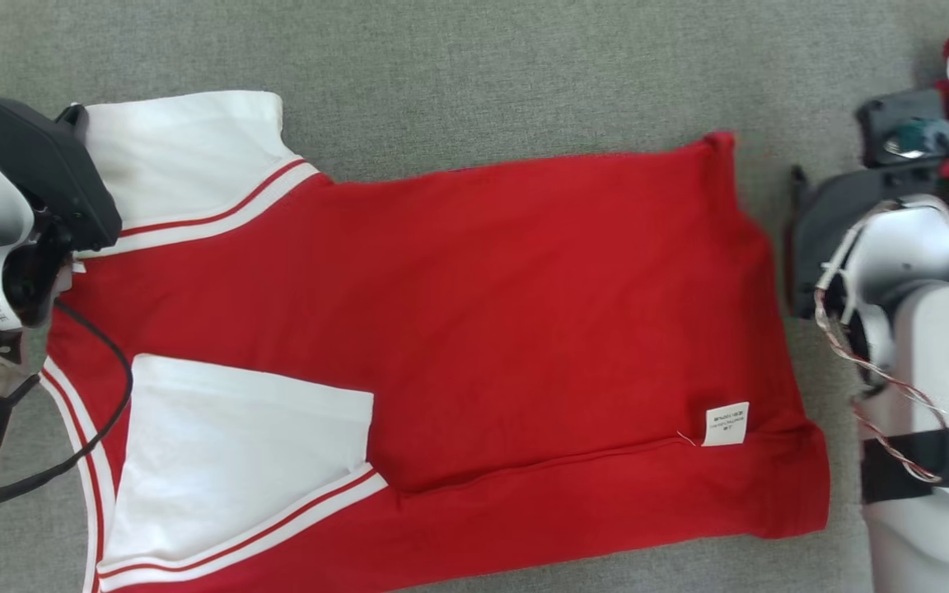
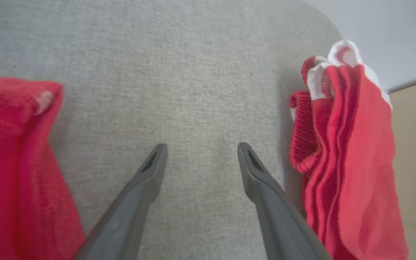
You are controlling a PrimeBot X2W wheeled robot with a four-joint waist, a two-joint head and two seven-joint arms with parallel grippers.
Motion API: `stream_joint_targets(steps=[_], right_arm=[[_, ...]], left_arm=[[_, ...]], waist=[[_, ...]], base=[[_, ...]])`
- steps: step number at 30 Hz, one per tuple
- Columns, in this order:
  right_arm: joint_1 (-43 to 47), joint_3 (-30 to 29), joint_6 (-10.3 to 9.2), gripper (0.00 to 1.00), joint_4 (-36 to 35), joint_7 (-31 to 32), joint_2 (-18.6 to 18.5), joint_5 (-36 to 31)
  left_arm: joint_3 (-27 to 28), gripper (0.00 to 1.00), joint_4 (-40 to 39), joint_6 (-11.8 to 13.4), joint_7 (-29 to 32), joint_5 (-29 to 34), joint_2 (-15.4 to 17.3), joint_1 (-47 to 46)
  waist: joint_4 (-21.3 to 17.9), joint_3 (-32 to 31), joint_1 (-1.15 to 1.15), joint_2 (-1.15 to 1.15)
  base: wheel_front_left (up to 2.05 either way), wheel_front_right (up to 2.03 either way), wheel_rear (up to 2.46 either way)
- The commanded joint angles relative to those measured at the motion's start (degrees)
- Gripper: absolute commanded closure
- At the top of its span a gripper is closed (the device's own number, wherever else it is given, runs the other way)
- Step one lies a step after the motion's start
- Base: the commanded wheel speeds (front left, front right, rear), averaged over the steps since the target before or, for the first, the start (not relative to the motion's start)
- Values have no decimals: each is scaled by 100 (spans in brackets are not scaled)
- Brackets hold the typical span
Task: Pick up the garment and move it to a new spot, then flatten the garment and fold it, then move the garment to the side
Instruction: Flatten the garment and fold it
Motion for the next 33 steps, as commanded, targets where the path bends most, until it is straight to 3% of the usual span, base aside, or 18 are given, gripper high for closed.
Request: stream_joint_targets(steps=[1, 6, 14, 20, 27, 29, 31, 33], right_arm=[[88, -89, 2, 0, -26, -26, -35, -49], [86, -339, 2, 0, -217, -157, 57, 49], [-185, 296, 2, 0, -528, -364, 161, 690], [-386, 727, 2, 0, -312, 34, 181, 742], [-576, 804, 2, 2, -84, 561, 140, 514], [-598, 836, 2, 9, -1, 679, 103, 500], [-635, 873, 2, 25, 45, 794, 58, 501], [-645, 910, 2, 51, 84, 929, 6, 540]], left_arm=[[4, 100, -8, 5, 22, -57, 48, 67], [-11, 100, -29, 30, 54, -71, 56, 29], [-8, 100, -96, 53, 67, -95, 91, -2], [-26, 100, -134, 76, 68, -105, 72, -1], [-54, 100, -135, 91, 51, -94, 18, -27], [-61, 100, -121, 94, 34, -100, 3, -23], [-66, 100, -107, 95, 25, -107, -4, -13], [-76, 100, -95, 92, 20, -107, -6, -9]], waist=[[-18, -13, 0, -1], [-28, -25, 0, -1], [35, -5, 0, -1], [82, 22, 0, -1], [94, 53, 0, -1], [93, 60, 0, -1], [89, 62, 0, -1], [89, 67, 0, -1]], base=[[0, 0, 0], [0, 0, 0], [0, 0, 0], [0, 0, 0], [0, 0, 0], [0, 0, 0], [0, 0, 0], [0, 0, 0]])
